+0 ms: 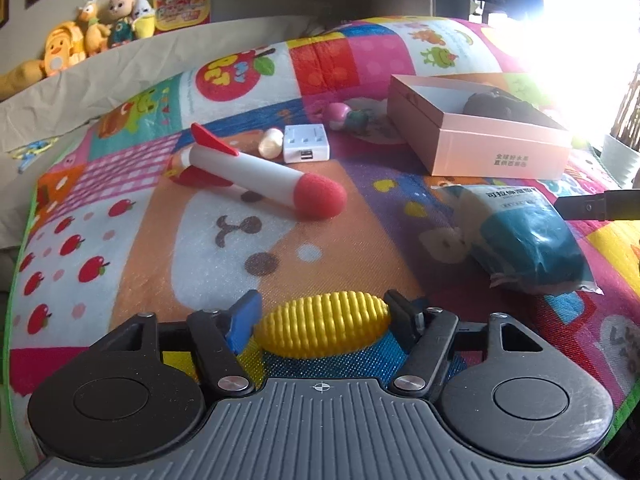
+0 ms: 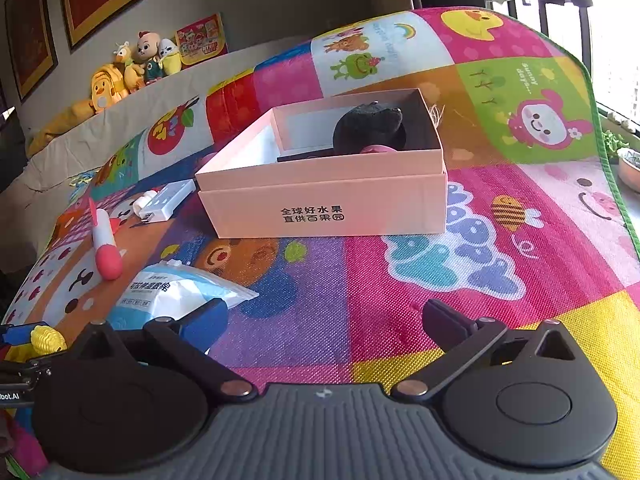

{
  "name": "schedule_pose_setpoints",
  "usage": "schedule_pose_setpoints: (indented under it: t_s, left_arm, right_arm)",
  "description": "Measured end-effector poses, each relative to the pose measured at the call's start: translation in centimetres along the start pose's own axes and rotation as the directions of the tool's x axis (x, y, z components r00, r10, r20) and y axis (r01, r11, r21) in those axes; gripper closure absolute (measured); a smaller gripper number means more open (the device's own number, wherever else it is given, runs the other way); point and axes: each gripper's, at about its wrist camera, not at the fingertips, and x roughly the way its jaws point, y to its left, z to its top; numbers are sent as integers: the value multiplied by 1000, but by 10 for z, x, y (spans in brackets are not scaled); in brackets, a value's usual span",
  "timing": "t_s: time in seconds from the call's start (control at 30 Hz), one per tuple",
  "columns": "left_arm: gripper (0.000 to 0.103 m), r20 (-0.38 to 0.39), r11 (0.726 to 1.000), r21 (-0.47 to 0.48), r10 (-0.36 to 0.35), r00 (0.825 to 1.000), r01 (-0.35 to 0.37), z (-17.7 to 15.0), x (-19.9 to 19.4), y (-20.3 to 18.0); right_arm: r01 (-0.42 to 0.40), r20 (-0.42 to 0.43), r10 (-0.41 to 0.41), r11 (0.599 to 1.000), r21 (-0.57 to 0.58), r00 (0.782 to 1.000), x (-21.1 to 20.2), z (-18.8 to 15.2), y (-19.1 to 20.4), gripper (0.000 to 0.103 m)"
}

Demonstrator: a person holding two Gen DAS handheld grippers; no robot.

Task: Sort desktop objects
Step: 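Drop the corn toy into the pink box with the left gripper while the right drops the tissue packet in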

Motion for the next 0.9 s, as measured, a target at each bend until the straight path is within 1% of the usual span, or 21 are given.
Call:
schedule_pose_setpoints:
  t_s: [0.1,0.17,0.2,0.27,0.33,0.37,0.4,0.5,0.57,0.6,0.63,0.7,0.77,0.83,0.9]
  left_arm:
    - [31,12,1000,11,-12,1000,12,-1,-7,-3]
    - [31,16,1000,17,-24,1000,23,-4,-11,-4]
    - [31,17,999,17,-29,999,29,-6,-12,-5]
    - [31,20,999,14,-34,999,34,-8,-14,-4]
    - [31,31,999,6,-38,999,37,-10,-16,-2]
    - [31,37,999,3,-39,999,39,-10,-18,-1]
    - [31,44,999,1,-41,998,41,-11,-20,1]
    - [31,62,999,-3,-39,997,39,-10,-26,3]
    - [31,75,999,0,-44,996,44,-8,-30,3]
    - [31,84,999,4,-53,995,53,-5,-32,3]
    - [31,91,998,10,-66,994,66,-2,-33,1]
    - [31,110,995,29,-95,989,93,7,-35,-3]
    - [31,139,991,58,-131,982,124,20,-37,-10]
    - [31,164,985,81,-165,973,154,37,-37,-16]
    - [31,196,976,100,-208,958,191,61,-36,-22]
  right_arm:
    - [10,-3,-10,1000,-19,1000,-5,0,6,0]
    - [-54,-23,54,998,-7,998,-13,4,13,0]
    - [-98,-31,98,995,-9,995,-18,7,21,0]
    - [-153,-54,152,988,-23,987,-23,15,41,0]
    - [-203,-115,199,979,-27,973,-16,22,61,0]
    - [-204,-156,197,978,-33,968,-9,25,72,0]
    - [-188,-193,177,981,-41,965,1,26,81,0]
    - [-145,-246,124,987,-66,961,24,22,98,0]
    - [-163,-285,132,983,-87,949,30,20,101,22]
    - [-164,-279,127,980,-113,952,26,19,101,32]
    - [-179,-284,138,976,-125,949,21,21,100,42]
    - [-217,-290,171,967,-135,941,5,25,92,48]
    - [-237,-277,189,960,-149,942,-14,33,80,49]
    - [-227,-232,185,959,-171,955,-38,42,65,49]
    - [-198,-160,169,963,-183,972,-64,58,48,49]
